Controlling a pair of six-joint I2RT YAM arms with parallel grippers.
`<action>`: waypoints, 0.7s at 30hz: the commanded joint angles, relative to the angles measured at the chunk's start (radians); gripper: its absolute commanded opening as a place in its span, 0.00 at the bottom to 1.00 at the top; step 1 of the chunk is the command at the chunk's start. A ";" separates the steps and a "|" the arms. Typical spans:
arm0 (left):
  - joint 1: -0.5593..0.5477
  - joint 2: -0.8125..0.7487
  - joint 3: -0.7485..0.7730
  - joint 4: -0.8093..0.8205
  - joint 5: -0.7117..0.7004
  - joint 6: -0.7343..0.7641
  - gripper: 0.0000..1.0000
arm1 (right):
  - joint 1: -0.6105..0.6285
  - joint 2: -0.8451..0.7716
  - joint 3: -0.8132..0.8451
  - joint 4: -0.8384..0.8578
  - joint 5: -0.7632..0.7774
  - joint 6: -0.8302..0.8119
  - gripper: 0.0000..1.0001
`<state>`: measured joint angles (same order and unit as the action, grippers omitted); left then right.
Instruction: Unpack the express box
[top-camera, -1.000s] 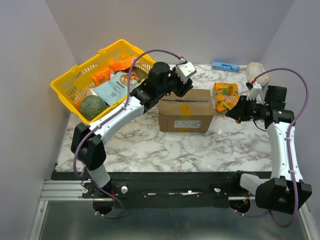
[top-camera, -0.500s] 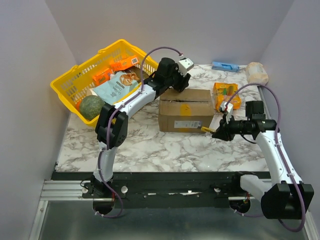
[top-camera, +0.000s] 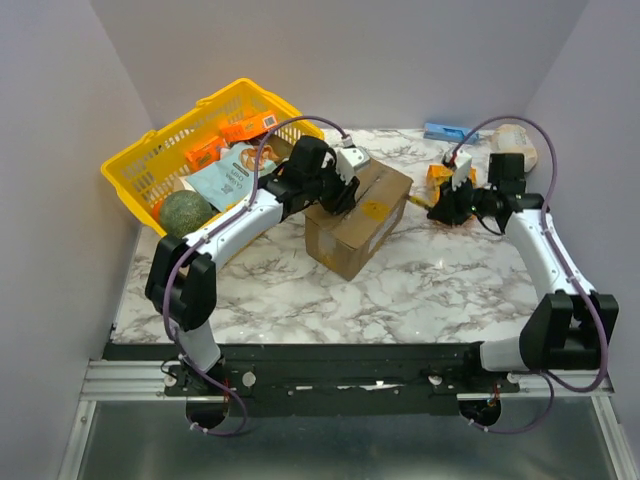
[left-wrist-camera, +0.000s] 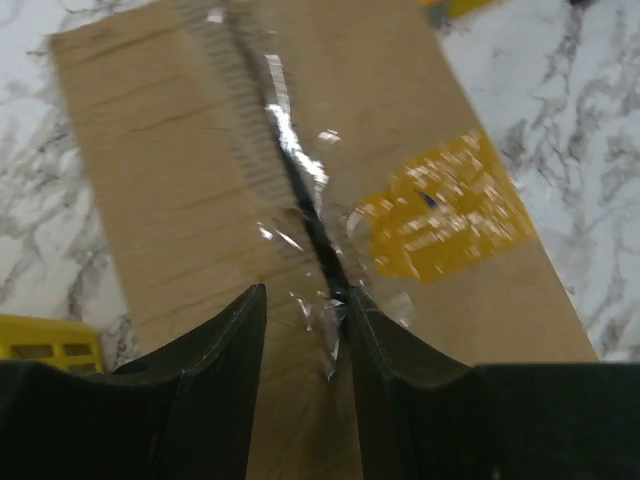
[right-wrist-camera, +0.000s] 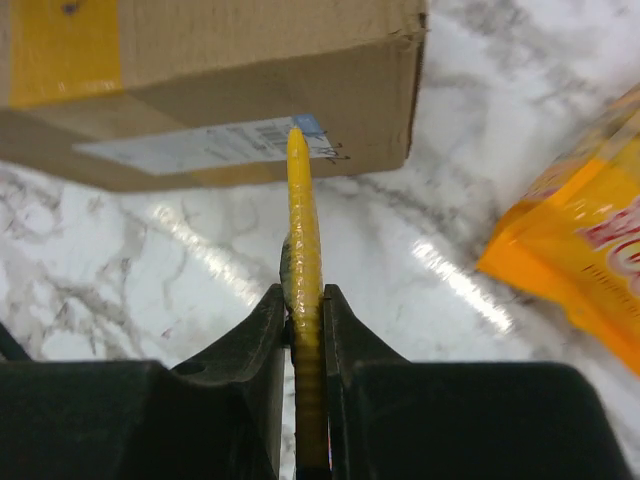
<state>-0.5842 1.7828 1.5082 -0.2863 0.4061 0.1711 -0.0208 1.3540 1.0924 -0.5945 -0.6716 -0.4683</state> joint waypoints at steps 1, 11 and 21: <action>-0.084 -0.111 -0.126 -0.163 0.134 0.025 0.47 | 0.019 0.112 0.173 0.130 -0.028 0.080 0.01; -0.187 -0.241 -0.136 -0.217 0.071 0.148 0.48 | 0.205 0.309 0.294 0.206 0.038 0.237 0.01; -0.138 -0.298 0.032 -0.223 -0.004 0.229 0.50 | 0.099 0.191 0.334 0.142 0.138 0.310 0.00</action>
<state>-0.7555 1.5238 1.5124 -0.4808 0.4416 0.3492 0.1078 1.6356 1.3869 -0.4351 -0.6270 -0.1905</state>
